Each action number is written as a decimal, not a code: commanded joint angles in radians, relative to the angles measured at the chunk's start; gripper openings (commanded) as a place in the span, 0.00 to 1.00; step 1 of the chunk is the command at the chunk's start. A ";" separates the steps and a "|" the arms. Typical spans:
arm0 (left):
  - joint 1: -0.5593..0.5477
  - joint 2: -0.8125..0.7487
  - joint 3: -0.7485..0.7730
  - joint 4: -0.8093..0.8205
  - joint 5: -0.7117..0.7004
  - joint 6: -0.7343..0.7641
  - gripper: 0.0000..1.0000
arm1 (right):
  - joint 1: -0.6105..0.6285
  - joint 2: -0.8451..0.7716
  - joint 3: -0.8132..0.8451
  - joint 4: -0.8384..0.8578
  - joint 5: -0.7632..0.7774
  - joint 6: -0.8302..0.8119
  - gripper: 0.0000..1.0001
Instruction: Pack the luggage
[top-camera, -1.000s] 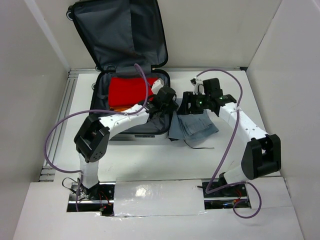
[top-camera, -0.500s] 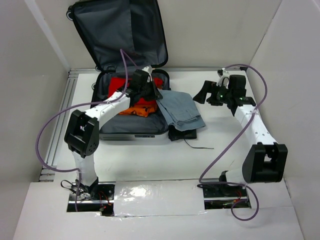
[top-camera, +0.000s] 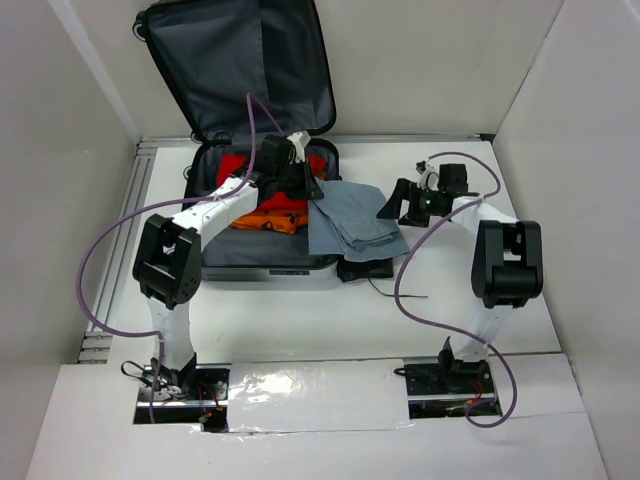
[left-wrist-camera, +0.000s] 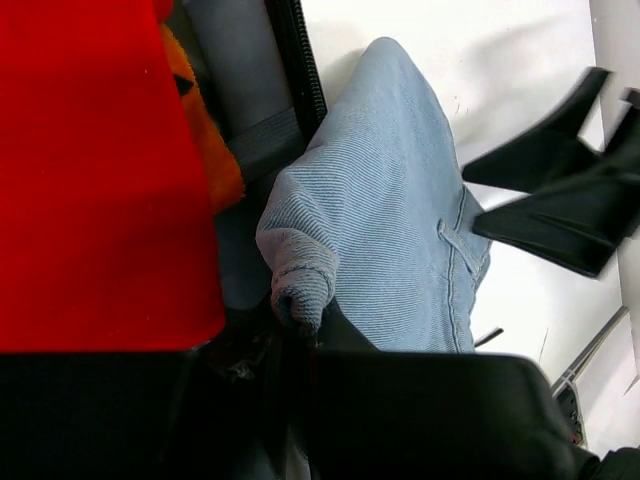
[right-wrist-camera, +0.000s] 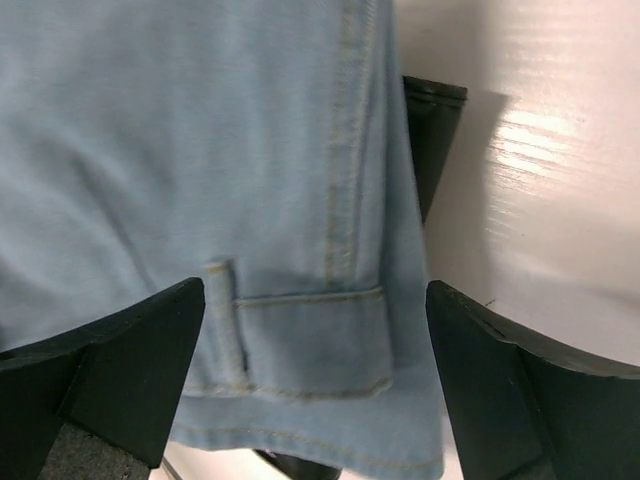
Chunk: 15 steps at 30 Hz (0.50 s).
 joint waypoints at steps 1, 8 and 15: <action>0.024 0.019 0.047 -0.018 -0.018 0.068 0.00 | -0.007 0.034 0.048 0.076 -0.039 -0.020 0.97; 0.024 0.019 0.047 -0.018 -0.027 0.077 0.00 | -0.007 0.129 0.058 0.086 -0.094 -0.020 0.89; 0.024 0.028 0.047 -0.007 -0.027 0.077 0.00 | -0.017 0.121 0.038 0.086 -0.107 -0.011 0.35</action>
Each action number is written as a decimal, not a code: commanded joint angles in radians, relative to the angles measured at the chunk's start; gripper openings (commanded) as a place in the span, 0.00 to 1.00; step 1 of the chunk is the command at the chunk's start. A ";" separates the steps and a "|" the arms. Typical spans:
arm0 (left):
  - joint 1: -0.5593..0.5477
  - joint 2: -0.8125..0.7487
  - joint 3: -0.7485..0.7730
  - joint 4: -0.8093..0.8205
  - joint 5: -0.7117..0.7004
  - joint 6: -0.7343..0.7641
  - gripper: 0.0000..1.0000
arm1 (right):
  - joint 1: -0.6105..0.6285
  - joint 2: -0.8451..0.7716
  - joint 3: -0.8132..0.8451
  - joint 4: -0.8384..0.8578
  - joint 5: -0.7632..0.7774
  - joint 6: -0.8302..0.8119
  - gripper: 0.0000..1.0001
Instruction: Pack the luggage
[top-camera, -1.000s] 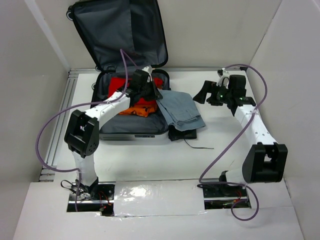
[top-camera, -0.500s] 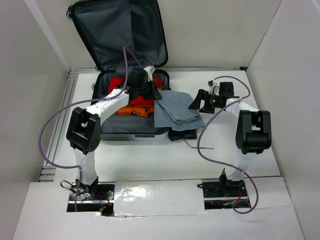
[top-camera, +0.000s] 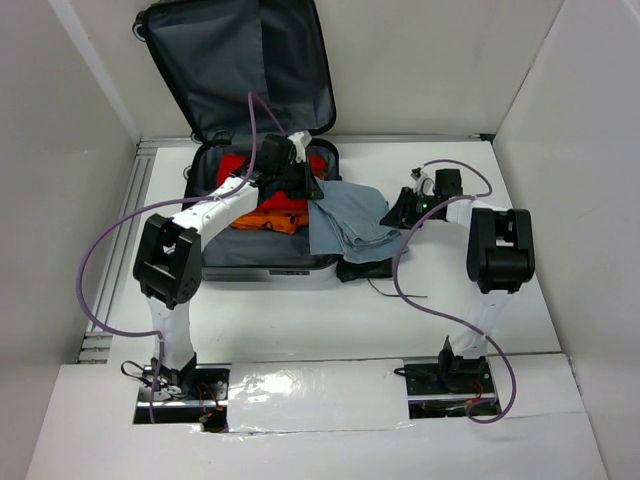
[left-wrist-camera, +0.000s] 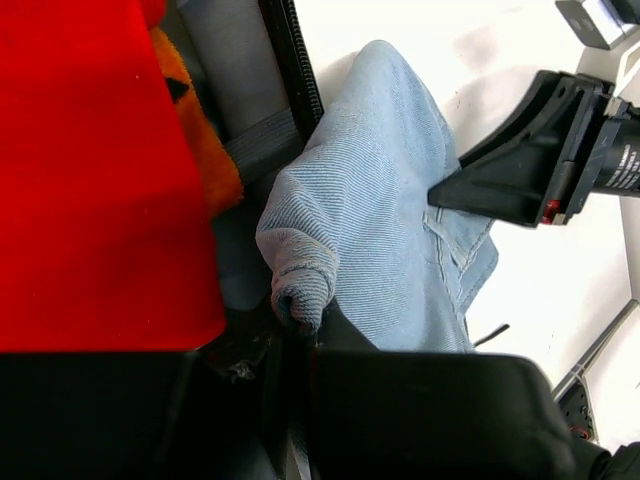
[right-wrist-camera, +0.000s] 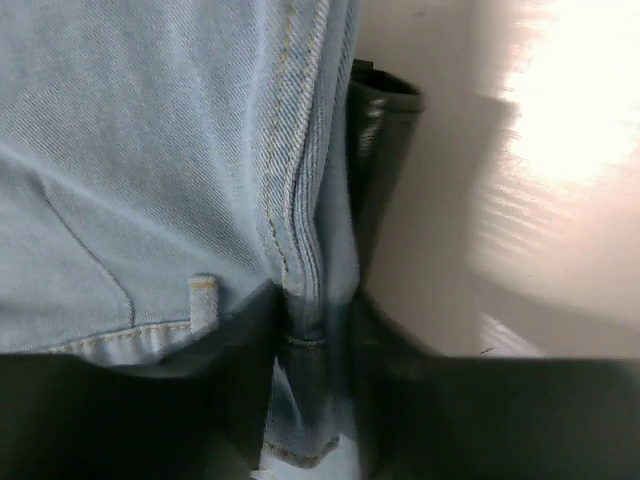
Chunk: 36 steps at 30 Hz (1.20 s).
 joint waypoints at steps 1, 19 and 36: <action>0.024 0.025 0.037 0.002 -0.032 0.046 0.00 | -0.011 -0.035 0.016 0.025 0.002 -0.009 0.21; 0.024 0.015 0.166 -0.085 -0.032 0.076 0.00 | 0.016 -0.285 0.214 -0.309 0.286 -0.012 0.18; 0.024 0.015 0.100 -0.105 -0.014 0.085 0.00 | 0.035 -0.247 0.059 -0.263 0.276 0.036 0.28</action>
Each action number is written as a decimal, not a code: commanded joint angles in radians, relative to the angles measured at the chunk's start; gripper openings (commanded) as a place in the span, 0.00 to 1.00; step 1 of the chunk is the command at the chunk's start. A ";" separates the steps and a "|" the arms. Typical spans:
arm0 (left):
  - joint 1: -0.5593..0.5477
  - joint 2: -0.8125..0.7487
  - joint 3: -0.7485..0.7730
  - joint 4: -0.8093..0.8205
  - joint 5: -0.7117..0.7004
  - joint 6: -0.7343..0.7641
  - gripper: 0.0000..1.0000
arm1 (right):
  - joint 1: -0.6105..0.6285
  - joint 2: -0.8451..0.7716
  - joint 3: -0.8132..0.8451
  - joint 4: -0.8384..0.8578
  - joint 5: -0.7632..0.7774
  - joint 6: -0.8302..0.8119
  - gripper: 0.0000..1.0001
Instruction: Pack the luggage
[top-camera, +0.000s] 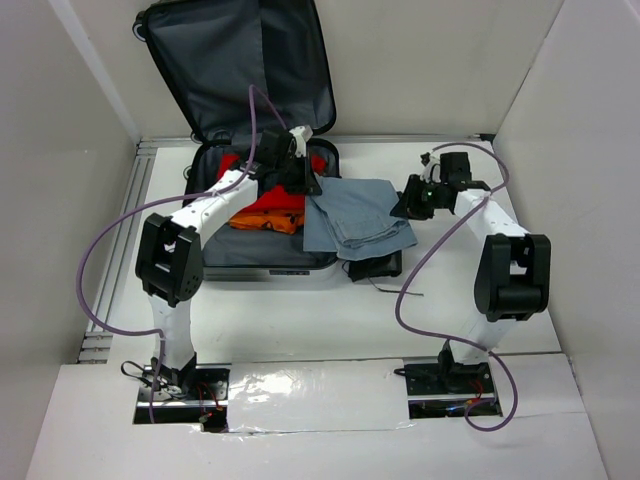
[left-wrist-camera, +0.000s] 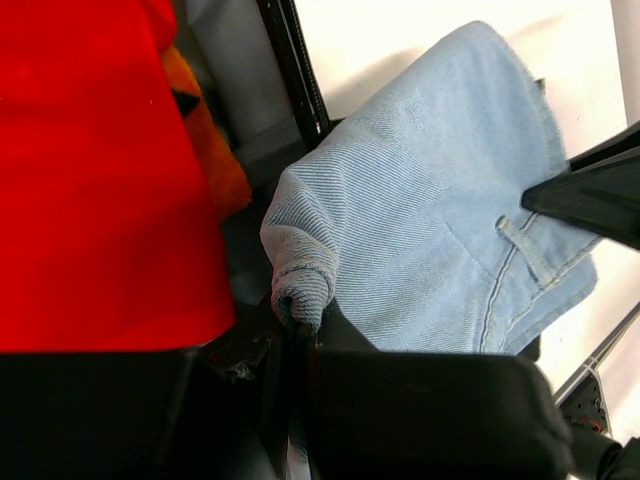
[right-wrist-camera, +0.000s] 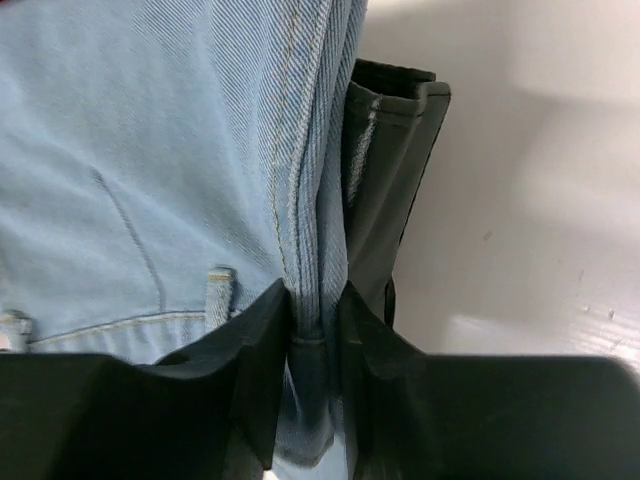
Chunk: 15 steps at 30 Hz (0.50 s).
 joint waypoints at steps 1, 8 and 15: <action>0.018 -0.005 -0.005 0.008 -0.008 0.034 0.00 | 0.000 -0.002 -0.032 0.018 0.025 0.000 0.33; 0.009 0.014 -0.005 0.008 -0.008 0.043 0.00 | 0.009 -0.035 -0.123 0.018 0.066 0.020 0.61; 0.009 0.023 -0.005 0.008 -0.008 0.043 0.00 | 0.018 -0.065 -0.170 -0.003 0.088 0.040 0.57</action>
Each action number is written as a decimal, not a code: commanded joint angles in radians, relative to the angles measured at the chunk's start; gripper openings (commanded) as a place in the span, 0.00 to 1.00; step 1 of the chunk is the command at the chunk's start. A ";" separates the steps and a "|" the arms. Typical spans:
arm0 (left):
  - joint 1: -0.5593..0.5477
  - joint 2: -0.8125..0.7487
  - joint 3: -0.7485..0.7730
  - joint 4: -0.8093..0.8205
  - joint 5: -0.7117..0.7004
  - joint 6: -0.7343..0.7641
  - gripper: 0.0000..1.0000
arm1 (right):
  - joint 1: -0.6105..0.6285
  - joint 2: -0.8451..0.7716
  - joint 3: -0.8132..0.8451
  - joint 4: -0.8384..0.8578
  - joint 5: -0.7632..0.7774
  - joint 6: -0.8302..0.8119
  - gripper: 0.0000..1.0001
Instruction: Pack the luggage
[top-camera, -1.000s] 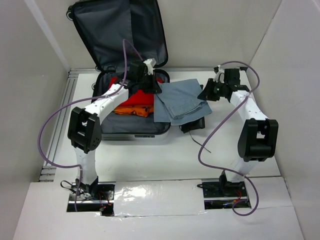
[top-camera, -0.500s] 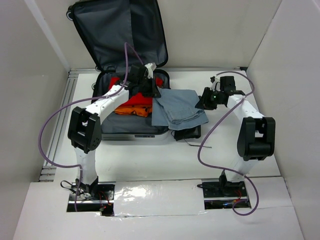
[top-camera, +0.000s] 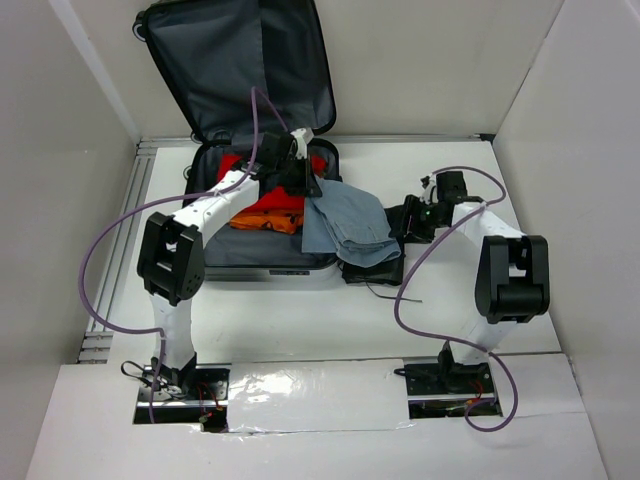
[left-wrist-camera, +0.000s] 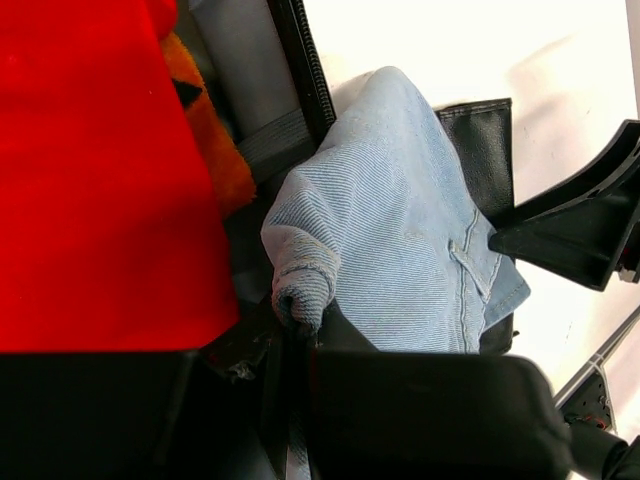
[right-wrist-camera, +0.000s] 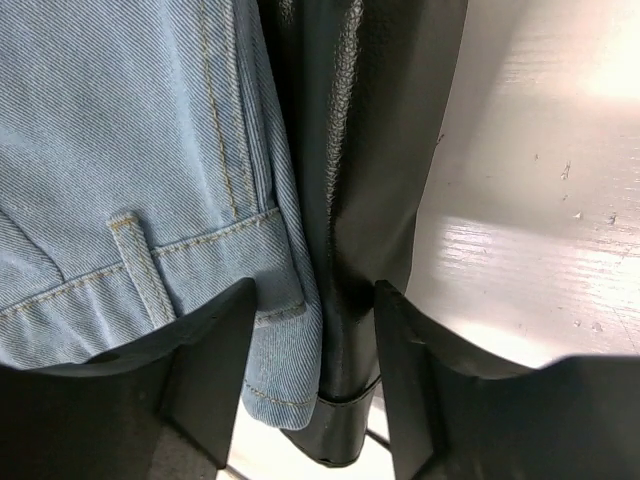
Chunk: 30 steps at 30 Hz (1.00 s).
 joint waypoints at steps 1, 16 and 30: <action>0.011 0.010 0.001 0.011 -0.014 0.039 0.00 | 0.014 -0.054 -0.015 -0.006 0.002 0.014 0.56; 0.001 0.028 0.001 0.011 -0.014 0.058 0.00 | 0.023 -0.220 0.103 -0.071 0.025 0.061 0.71; 0.001 0.028 0.001 0.011 -0.032 0.067 0.00 | 0.052 -0.068 -0.056 0.071 -0.052 0.102 0.67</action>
